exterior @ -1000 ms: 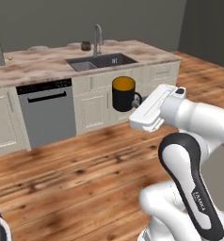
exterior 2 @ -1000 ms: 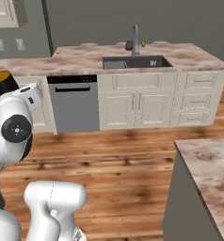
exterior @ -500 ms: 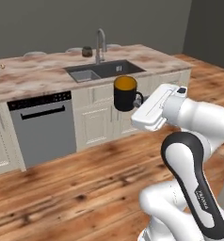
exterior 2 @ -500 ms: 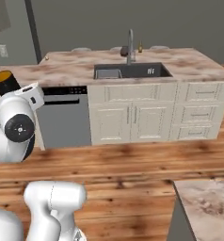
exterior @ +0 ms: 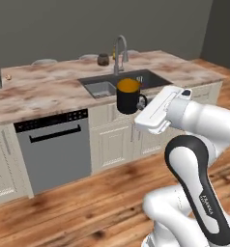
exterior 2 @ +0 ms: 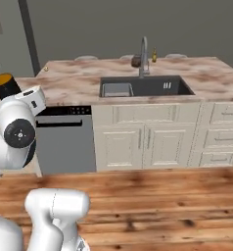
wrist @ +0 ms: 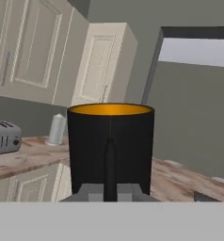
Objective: Open the cabinet directly in front. Then move the beer and the mug to the dining counter with the jar on it.
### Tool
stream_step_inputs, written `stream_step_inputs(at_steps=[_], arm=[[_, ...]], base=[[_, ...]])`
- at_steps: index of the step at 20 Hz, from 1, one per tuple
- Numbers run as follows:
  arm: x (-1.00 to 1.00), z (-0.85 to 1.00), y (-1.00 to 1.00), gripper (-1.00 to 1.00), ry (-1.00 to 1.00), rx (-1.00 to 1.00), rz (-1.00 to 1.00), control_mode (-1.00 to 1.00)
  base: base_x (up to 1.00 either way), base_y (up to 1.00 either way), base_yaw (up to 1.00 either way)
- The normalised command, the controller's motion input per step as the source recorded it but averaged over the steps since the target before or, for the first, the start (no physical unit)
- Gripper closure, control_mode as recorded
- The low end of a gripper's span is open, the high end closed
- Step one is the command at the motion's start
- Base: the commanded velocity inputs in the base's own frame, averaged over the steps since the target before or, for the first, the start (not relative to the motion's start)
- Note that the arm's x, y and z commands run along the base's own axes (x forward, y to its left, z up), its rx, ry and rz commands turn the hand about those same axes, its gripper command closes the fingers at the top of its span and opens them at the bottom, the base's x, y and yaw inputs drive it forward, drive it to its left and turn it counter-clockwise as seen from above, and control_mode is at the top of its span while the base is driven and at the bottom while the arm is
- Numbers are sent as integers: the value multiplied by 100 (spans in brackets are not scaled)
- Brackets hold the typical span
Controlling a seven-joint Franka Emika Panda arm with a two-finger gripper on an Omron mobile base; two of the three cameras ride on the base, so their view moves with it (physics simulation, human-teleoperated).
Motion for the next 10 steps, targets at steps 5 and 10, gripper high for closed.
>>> stream_step_inputs(at_steps=[5, 10], arm=[[0, 0, 0, 100, 0, 0, 0, 100], [0, 0, 0, 100, 0, 0, 0, 100]], base=[[100, -2, 6], [100, -15, 3]])
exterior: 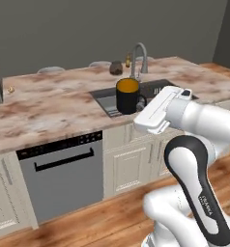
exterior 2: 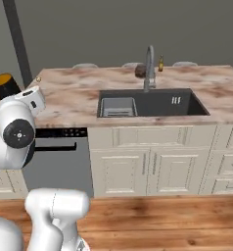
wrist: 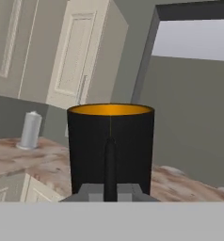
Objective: Open the cabinet directly in front. Then move the beer and the mug to the dining counter with the jar on it.
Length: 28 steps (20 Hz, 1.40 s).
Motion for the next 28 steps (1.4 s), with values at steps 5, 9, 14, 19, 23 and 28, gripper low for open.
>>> stream_step_inputs(at_steps=[5, 9, 14, 19, 23, 28], arm=[[0, 0, 0, 100, 0, 0, 0, 100], [0, 0, 0, 100, 0, 0, 0, 100], [0, 0, 0, 100, 0, 0, 0, 100], [0, 0, 0, 100, 0, 0, 0, 100], [0, 0, 0, 100, 0, 0, 0, 100], [0, 0, 0, 100, 0, 0, 0, 100]], base=[[100, -66, 0], [100, -100, -6], [85, -100, -15], [24, -100, -25], [7, -100, -26], [22, -100, -17]])
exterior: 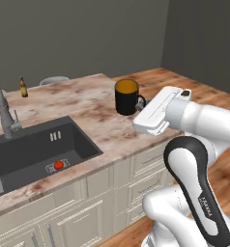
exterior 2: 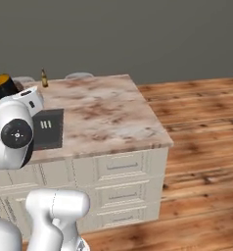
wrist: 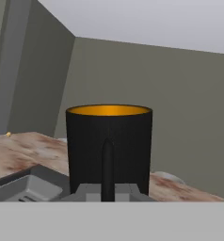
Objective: Open the cabinet directly in front. Then move the beer and the mug to the dining counter with the jar on it.
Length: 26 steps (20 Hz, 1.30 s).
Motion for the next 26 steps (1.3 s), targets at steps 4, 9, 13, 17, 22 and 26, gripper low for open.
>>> stream_step_inputs(at_steps=[4, 9, 13, 17, 22, 26], arm=[[0, 0, 0, 100, 0, 0, 0, 100], [0, 0, 0, 100, 0, 0, 0, 100], [0, 0, 0, 100, 0, 0, 0, 100], [0, 0, 0, 100, 0, 0, 0, 100], [0, 0, 0, 100, 0, 0, 0, 100], [0, 0, 0, 100, 0, 0, 0, 100]], base=[[58, -100, -10], [67, -100, -9], [69, -100, -9], [76, -100, -11], [85, -100, -13], [86, -100, -12]])
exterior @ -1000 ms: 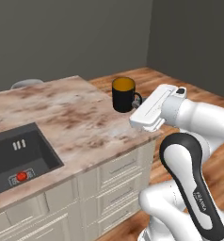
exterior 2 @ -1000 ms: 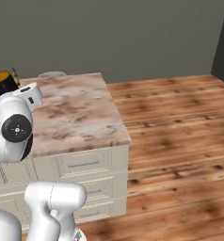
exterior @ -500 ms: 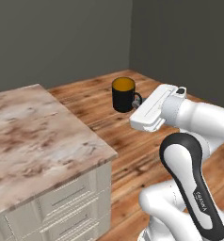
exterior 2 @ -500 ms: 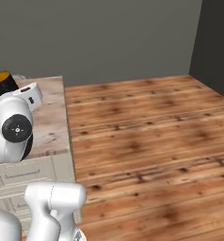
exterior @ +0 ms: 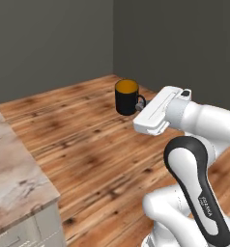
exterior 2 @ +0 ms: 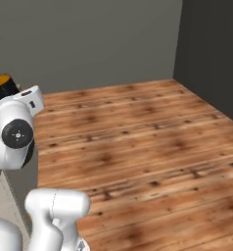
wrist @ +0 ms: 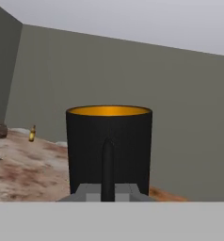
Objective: Open the cabinet directly in front. Then move the beer and the mug to the dining counter with the jar on it.
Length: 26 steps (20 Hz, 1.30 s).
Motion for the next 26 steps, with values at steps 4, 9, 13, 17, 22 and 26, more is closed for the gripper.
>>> stream_step_inputs(at_steps=[4, 9, 13, 17, 22, 26], arm=[[0, 0, 0, 100, 0, 0, 0, 100], [0, 0, 0, 100, 0, 0, 0, 100], [0, 0, 0, 100, 0, 0, 0, 100], [0, 0, 0, 100, 0, 0, 0, 100], [0, 0, 0, 100, 0, 0, 0, 100], [0, 0, 0, 100, 0, 0, 0, 100]], base=[[100, -100, -6], [100, -92, 11], [100, -58, 24], [100, -16, 20], [100, 10, 13], [100, 27, 5]])
